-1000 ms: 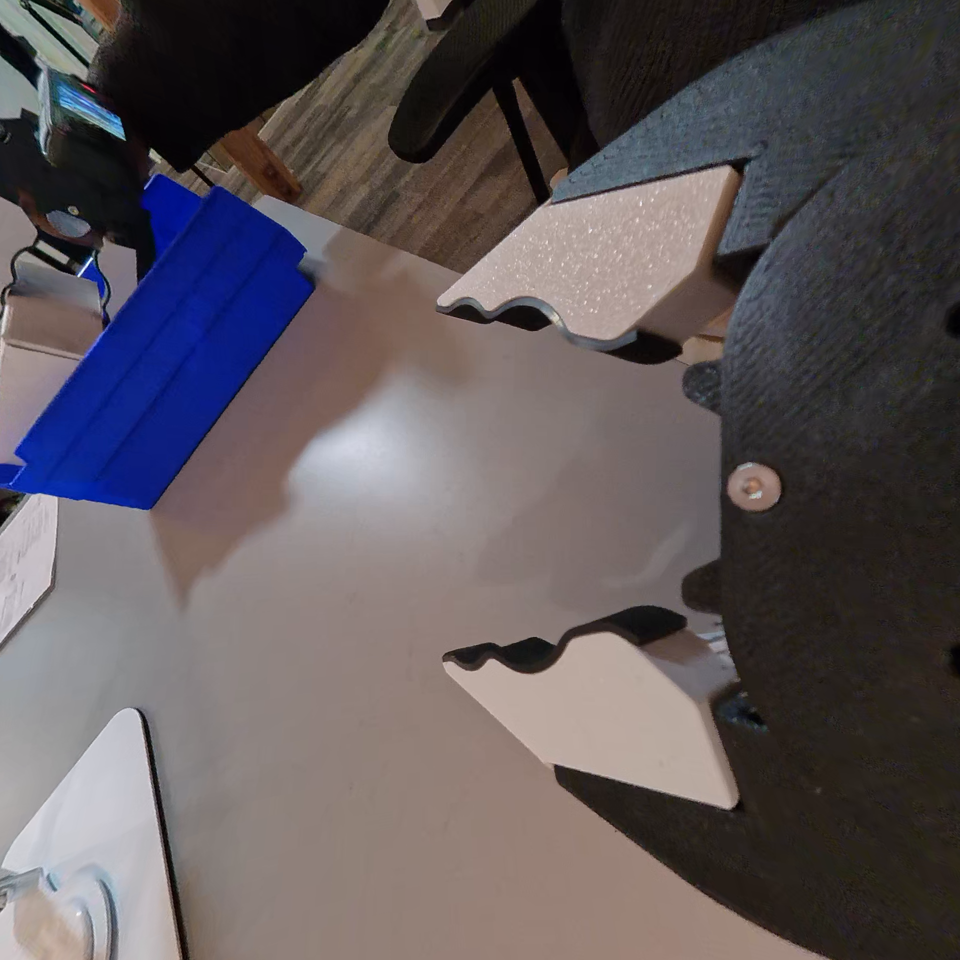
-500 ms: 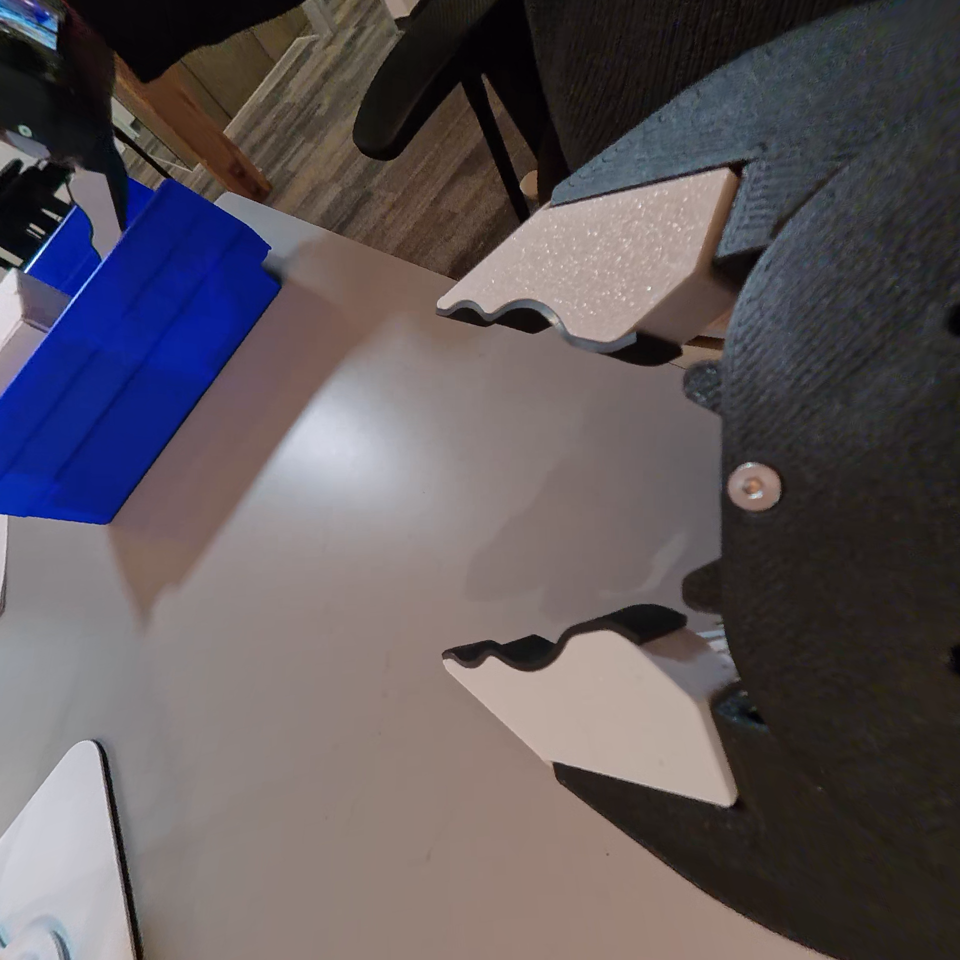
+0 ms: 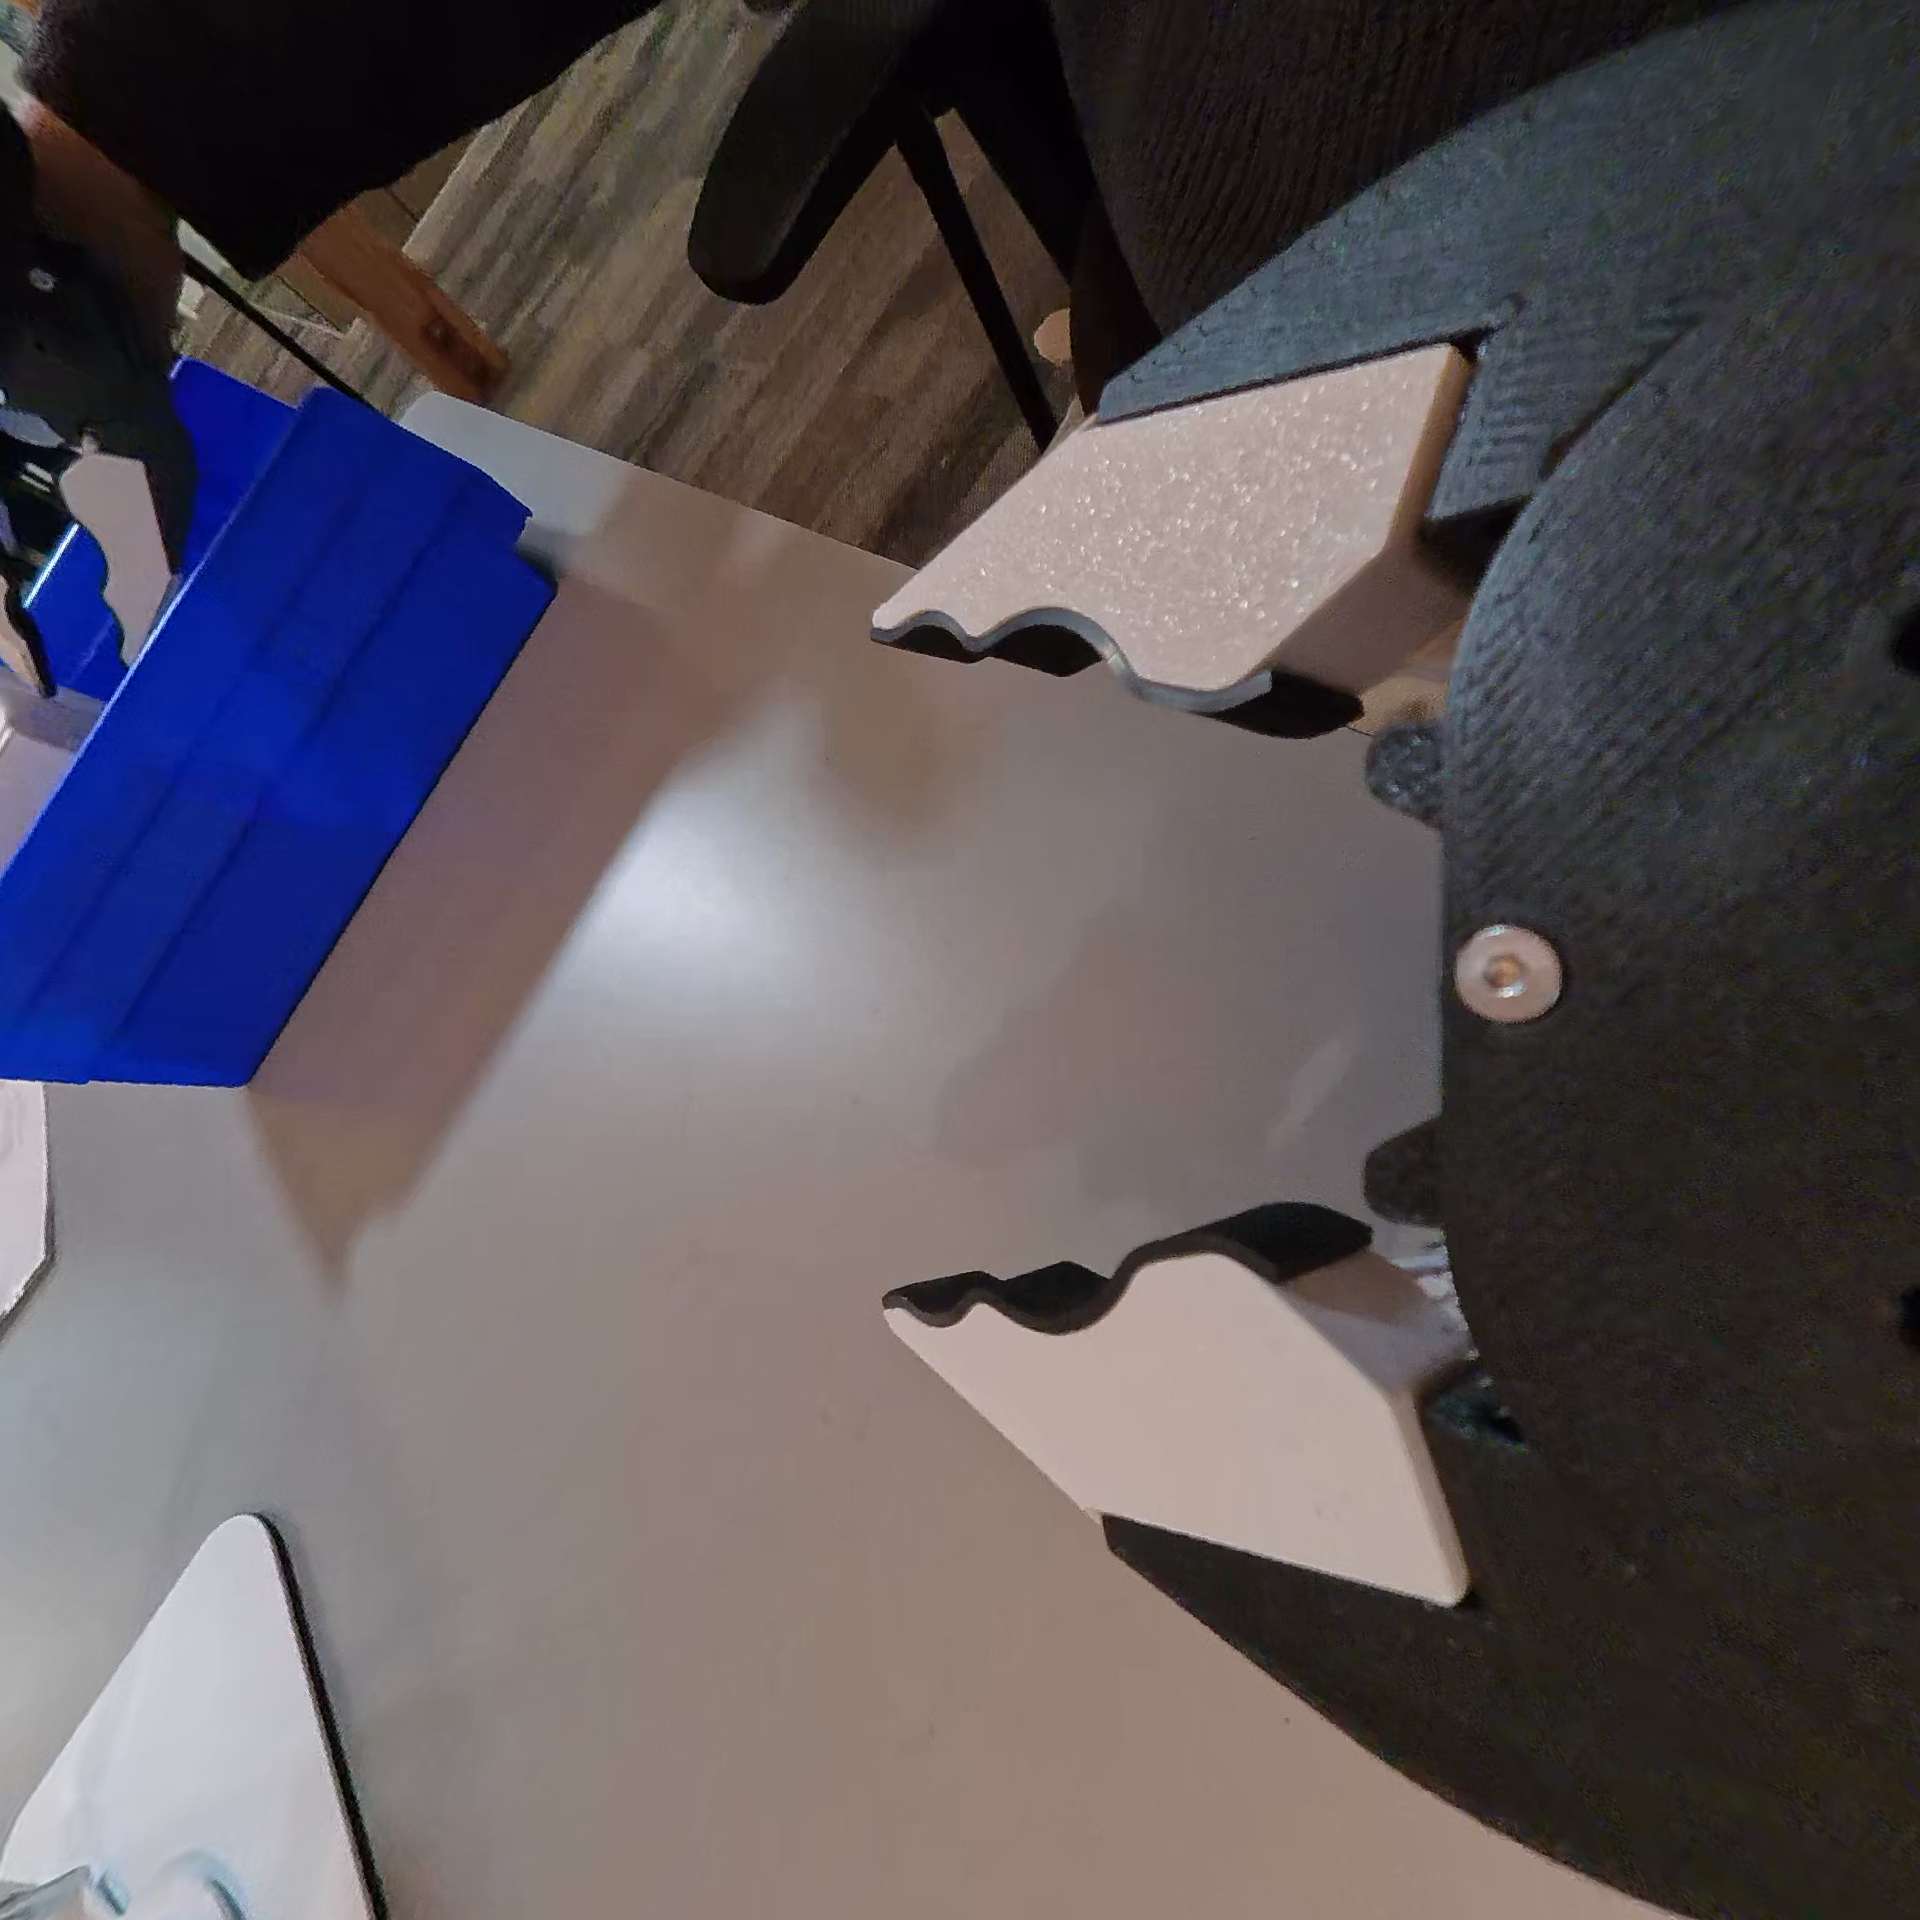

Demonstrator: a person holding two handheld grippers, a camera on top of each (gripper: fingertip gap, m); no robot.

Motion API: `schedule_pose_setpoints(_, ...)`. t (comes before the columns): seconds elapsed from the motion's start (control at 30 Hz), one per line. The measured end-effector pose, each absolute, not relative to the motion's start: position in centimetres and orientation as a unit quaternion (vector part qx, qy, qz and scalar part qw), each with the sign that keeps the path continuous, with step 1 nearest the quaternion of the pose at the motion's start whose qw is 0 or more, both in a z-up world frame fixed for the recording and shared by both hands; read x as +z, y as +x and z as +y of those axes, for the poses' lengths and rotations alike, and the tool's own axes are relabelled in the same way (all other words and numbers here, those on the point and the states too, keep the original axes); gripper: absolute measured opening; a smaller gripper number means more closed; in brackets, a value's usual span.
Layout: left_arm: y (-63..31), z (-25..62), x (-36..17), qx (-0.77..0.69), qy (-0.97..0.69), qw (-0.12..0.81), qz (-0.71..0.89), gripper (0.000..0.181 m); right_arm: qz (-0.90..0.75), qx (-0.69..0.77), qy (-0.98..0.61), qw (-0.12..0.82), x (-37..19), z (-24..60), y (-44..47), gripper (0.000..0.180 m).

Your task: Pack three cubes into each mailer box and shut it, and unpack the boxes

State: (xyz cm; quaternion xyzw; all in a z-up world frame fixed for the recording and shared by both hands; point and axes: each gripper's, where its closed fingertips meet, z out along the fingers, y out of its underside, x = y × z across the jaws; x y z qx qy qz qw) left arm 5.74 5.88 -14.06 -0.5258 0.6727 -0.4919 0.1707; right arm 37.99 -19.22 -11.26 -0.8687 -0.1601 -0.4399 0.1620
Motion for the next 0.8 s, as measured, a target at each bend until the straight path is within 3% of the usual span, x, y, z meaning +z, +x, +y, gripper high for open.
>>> schedule_pose_setpoints(0.37, 5.5, 6.1, -14.4, -0.491, -0.529, 0.167, 0.672, 0.116, -0.132, -0.421, -0.873, 0.208, -10.6, -18.2, 36.2, 0.029)
schedule_pose_setpoints(0.63, 5.4, 6.0, -14.8, -0.493, -0.528, 0.157, 0.674, 0.115, 0.205, -0.426, -0.781, 0.407, -5.3, -27.5, 36.1, 0.043)
schedule_pose_setpoints(0.8, 5.4, 5.4, -14.9, -0.494, -0.521, 0.149, 0.679, 0.115, 0.387, -0.358, -0.723, 0.446, -8.1, -33.7, 37.8, 0.055)
